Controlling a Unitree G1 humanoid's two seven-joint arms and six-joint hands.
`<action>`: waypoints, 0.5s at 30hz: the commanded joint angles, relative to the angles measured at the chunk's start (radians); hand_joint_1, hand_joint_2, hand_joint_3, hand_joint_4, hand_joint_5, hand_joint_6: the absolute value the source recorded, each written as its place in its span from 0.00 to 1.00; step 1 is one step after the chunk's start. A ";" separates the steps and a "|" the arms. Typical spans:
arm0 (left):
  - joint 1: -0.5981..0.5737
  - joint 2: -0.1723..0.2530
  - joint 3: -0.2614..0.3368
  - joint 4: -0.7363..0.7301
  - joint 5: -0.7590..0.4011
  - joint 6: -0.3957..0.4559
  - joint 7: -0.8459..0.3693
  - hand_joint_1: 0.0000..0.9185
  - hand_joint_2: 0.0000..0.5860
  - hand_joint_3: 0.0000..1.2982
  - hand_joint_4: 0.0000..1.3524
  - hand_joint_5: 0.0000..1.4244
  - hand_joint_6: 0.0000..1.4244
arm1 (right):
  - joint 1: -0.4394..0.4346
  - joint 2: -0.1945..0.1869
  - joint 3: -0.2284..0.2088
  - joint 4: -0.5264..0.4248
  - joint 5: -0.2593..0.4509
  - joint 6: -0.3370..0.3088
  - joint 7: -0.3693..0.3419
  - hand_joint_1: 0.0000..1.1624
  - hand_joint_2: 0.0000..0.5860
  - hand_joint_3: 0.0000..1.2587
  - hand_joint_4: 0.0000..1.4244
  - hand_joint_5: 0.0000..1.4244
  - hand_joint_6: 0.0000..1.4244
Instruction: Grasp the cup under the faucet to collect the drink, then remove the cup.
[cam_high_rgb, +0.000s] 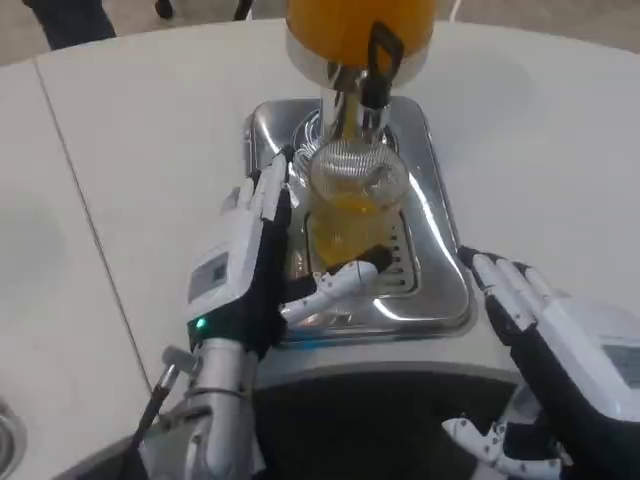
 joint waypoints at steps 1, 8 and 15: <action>-0.061 -0.024 -0.008 0.085 -0.005 0.001 0.042 0.22 0.06 0.00 0.00 0.00 0.00 | -0.007 0.012 0.011 -0.002 -0.035 0.009 0.025 0.58 0.62 0.00 0.00 0.00 0.05; -0.109 -0.040 0.006 0.140 -0.038 -0.027 0.088 0.23 0.06 0.00 0.00 0.00 0.00 | -0.049 0.023 0.007 0.007 -0.048 0.034 0.074 0.58 0.61 0.00 0.00 0.00 0.05; -0.112 -0.049 -0.012 0.144 -0.037 -0.041 0.100 0.28 0.06 0.00 0.00 0.00 0.02 | -0.101 0.034 0.004 0.018 -0.051 0.071 0.113 0.58 0.60 0.00 0.00 0.00 0.06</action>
